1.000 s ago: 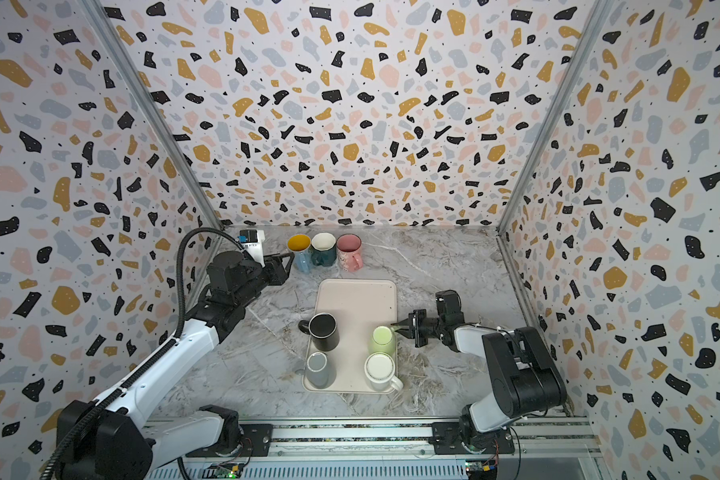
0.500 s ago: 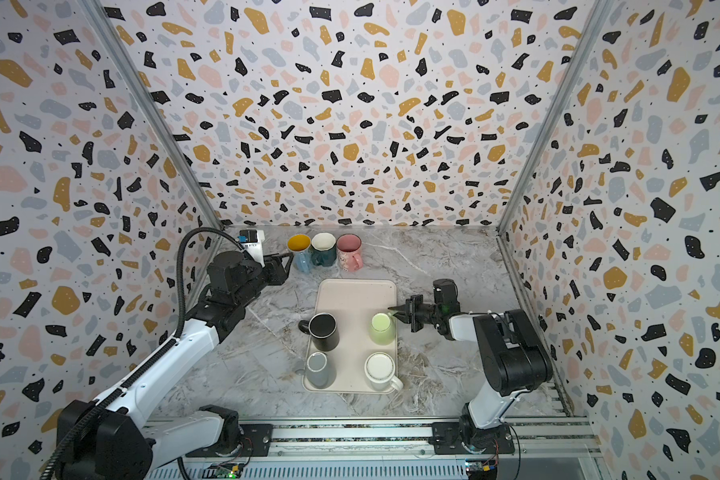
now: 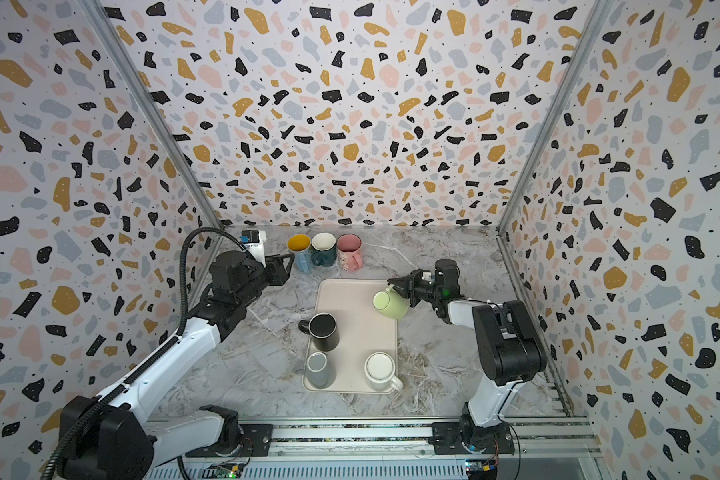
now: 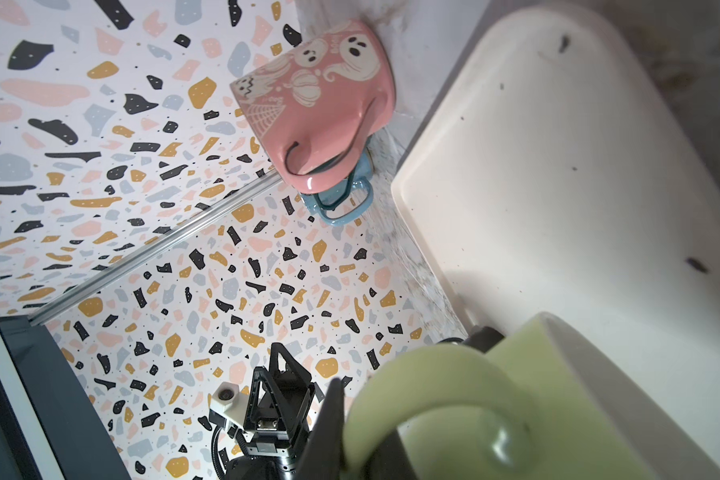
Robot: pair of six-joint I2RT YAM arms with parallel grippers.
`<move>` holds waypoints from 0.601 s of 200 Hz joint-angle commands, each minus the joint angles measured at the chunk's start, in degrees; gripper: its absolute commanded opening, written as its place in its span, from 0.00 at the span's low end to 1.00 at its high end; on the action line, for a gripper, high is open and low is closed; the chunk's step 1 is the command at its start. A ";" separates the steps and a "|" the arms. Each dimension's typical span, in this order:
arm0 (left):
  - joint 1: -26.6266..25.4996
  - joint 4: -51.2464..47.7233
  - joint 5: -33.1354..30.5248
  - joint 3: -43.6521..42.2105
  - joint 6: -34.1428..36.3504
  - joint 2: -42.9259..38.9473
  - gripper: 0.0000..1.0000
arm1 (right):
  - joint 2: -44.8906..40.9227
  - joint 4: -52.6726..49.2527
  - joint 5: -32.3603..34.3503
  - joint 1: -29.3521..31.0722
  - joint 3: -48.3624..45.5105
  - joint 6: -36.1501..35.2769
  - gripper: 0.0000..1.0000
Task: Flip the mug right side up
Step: 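Lift the light green mug off the tray with the right gripper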
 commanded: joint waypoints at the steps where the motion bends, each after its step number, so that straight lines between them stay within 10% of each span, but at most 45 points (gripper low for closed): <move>1: 0.37 2.40 1.19 1.99 -0.30 0.61 0.48 | -0.56 5.09 -1.09 0.90 4.91 -4.19 0.00; 71: 0.32 1.96 3.58 6.66 0.04 2.73 0.48 | -1.60 -0.07 -3.53 4.64 16.65 -28.72 0.00; 120: 0.31 -1.18 6.11 11.72 1.32 4.44 0.48 | -6.09 -31.10 10.23 15.39 28.57 -71.22 0.00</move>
